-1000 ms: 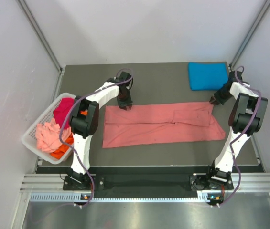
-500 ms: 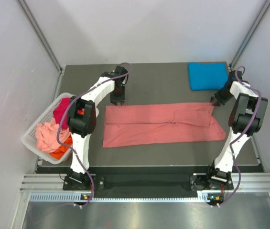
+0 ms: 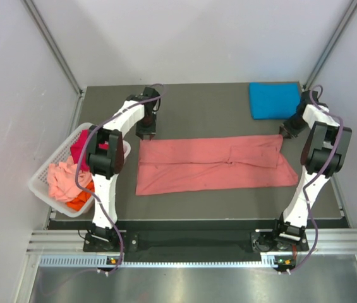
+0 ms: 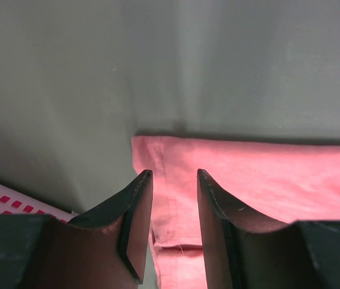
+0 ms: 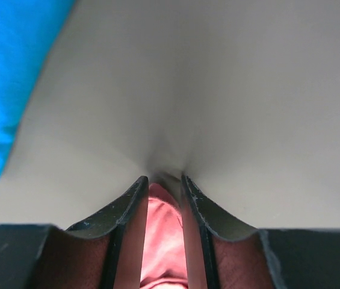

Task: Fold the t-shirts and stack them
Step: Fold the tshirt

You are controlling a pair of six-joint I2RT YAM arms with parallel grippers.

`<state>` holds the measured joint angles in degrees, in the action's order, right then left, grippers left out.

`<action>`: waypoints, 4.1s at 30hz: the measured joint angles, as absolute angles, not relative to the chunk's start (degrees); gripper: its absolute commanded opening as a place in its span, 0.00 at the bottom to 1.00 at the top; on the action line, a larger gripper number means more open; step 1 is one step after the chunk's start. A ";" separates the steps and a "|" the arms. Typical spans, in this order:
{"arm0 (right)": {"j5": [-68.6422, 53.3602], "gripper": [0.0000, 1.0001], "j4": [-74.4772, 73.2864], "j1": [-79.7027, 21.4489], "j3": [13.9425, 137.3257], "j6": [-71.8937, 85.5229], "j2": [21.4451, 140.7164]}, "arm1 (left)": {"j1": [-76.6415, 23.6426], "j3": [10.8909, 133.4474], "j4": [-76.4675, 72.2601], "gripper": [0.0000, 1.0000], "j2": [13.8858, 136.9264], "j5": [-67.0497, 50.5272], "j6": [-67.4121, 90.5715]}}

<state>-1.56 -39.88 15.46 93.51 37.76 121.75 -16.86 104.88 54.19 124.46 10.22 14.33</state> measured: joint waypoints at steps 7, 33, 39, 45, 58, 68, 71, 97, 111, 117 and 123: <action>-1.13 0.26 -40.10 13.41 93.86 37.74 122.45 | -16.86 104.88 54.24 0.39 127.74 12.32 13.34; -7.84 0.00 -29.23 9.23 93.89 34.48 124.42 | -17.02 104.05 57.60 0.00 128.51 19.59 18.44; -11.07 0.00 -23.05 6.83 94.83 36.01 126.52 | -16.93 103.68 61.36 0.00 128.09 21.91 20.43; -12.84 0.00 -17.28 4.16 95.35 39.09 127.66 | -16.91 100.60 63.86 0.00 124.51 22.48 22.04; -14.48 0.00 -9.28 -3.75 101.38 44.84 134.15 | -17.30 90.91 65.06 0.00 111.50 17.39 22.41; -15.07 0.00 -3.64 -6.81 106.41 49.36 138.52 | -17.34 82.11 64.40 0.00 101.51 10.37 23.27; -15.07 0.00 -1.04 -8.40 107.94 51.35 140.20 | -17.37 79.90 64.60 0.00 99.70 10.04 24.16; -4.19 0.06 15.97 -18.26 135.85 56.88 159.96 | -17.34 64.29 63.51 0.00 90.65 6.94 30.79; -9.17 0.68 22.04 -17.26 117.54 48.18 151.94 | -17.63 63.02 63.22 0.26 92.09 15.11 31.44; -10.22 0.71 19.46 -16.16 99.04 42.37 134.87 | -19.05 70.24 65.17 0.27 91.98 23.68 31.86; -8.05 0.67 11.68 -15.07 94.91 37.58 120.42 | -24.67 74.65 61.43 0.26 90.61 19.46 30.30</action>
<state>-8.05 11.68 -15.07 94.91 37.58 120.42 -24.67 74.65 61.43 90.61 19.46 30.30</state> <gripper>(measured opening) 0.699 0.269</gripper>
